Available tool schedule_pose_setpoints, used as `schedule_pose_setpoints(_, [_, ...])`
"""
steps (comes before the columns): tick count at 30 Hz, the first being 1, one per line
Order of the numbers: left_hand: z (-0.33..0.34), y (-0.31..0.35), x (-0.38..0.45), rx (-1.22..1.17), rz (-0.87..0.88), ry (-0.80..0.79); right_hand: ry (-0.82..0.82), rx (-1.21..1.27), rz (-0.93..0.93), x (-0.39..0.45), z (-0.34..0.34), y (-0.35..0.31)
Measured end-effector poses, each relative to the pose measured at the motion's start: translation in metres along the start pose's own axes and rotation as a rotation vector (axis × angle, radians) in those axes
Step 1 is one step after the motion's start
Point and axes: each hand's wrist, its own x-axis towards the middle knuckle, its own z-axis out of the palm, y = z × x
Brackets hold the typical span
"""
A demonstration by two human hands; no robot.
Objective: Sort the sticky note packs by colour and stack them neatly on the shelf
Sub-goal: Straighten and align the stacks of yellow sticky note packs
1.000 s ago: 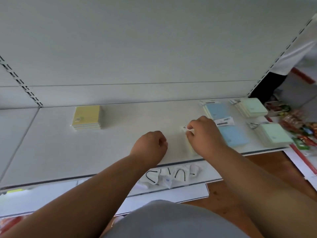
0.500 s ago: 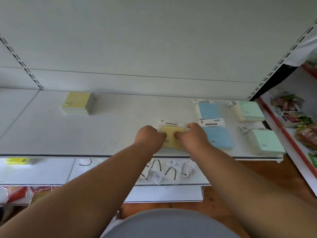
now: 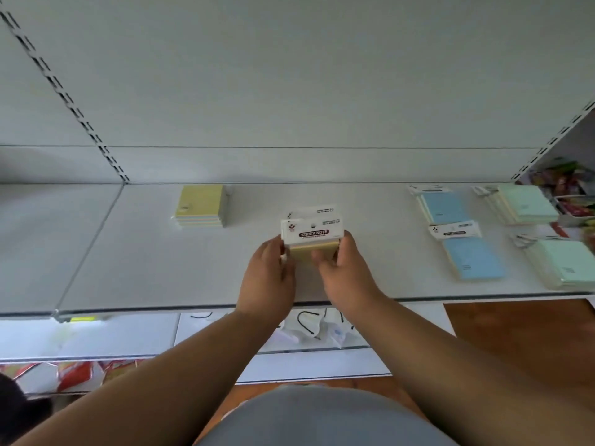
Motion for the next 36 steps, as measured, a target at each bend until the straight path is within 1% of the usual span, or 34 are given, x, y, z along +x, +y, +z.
schedule_pose_setpoints(2, [-0.009,-0.007,0.0,0.022,0.099,0.037,0.043,0.002,-0.017,-0.005,0.013,-0.009])
schedule_pose_setpoints(4, [-0.02,-0.014,0.003,0.051,0.137,0.07,0.067,-0.017,-0.053,-0.011,0.028,-0.016])
schedule_pose_setpoints(8, [-0.044,-0.038,0.006,0.132,0.121,0.014,0.086,-0.067,-0.011,-0.021,0.059,-0.026])
schedule_pose_setpoints(11, [-0.069,-0.05,0.008,0.115,0.093,0.043,0.088,-0.105,-0.032,-0.025,0.079,-0.039])
schedule_pose_setpoints(13, [-0.089,-0.063,0.008,0.114,0.042,0.018,0.077,-0.169,-0.054,-0.027,0.094,-0.046])
schedule_pose_setpoints(15, [-0.11,-0.076,0.006,0.153,-0.062,-0.058,0.066,-0.249,-0.053,-0.026,0.111,-0.054])
schedule_pose_setpoints(19, [-0.14,-0.091,0.011,0.262,-0.24,-0.158,-0.025,-0.468,-0.02,-0.011,0.139,-0.071])
schedule_pose_setpoints(21, [-0.15,-0.098,0.02,0.319,-0.28,-0.191,-0.05,-0.531,0.005,-0.004,0.148,-0.078])
schedule_pose_setpoints(24, [-0.157,-0.102,0.028,0.351,-0.308,-0.237,-0.04,-0.561,0.025,-0.001,0.155,-0.083])
schedule_pose_setpoints(27, [-0.164,-0.103,0.027,0.359,-0.279,-0.268,-0.011,-0.632,-0.015,-0.001,0.153,-0.082])
schedule_pose_setpoints(29, [-0.174,-0.108,0.023,0.376,-0.23,-0.314,-0.035,-0.686,-0.044,-0.003,0.146,-0.076])
schedule_pose_setpoints(30, [-0.179,-0.112,0.02,0.391,-0.203,-0.351,-0.074,-0.697,-0.059,-0.005,0.142,-0.073])
schedule_pose_setpoints(32, [-0.188,-0.115,0.014,0.447,-0.149,-0.428,-0.202,-0.715,-0.119,-0.01,0.131,-0.069])
schedule_pose_setpoints(34, [-0.189,-0.113,0.012,0.577,-0.051,-0.501,-0.335,-0.767,-0.203,-0.014,0.124,-0.069])
schedule_pose_setpoints(36, [-0.183,-0.112,0.015,0.685,0.044,-0.53,-0.391,-0.815,-0.274,-0.014,0.123,-0.069])
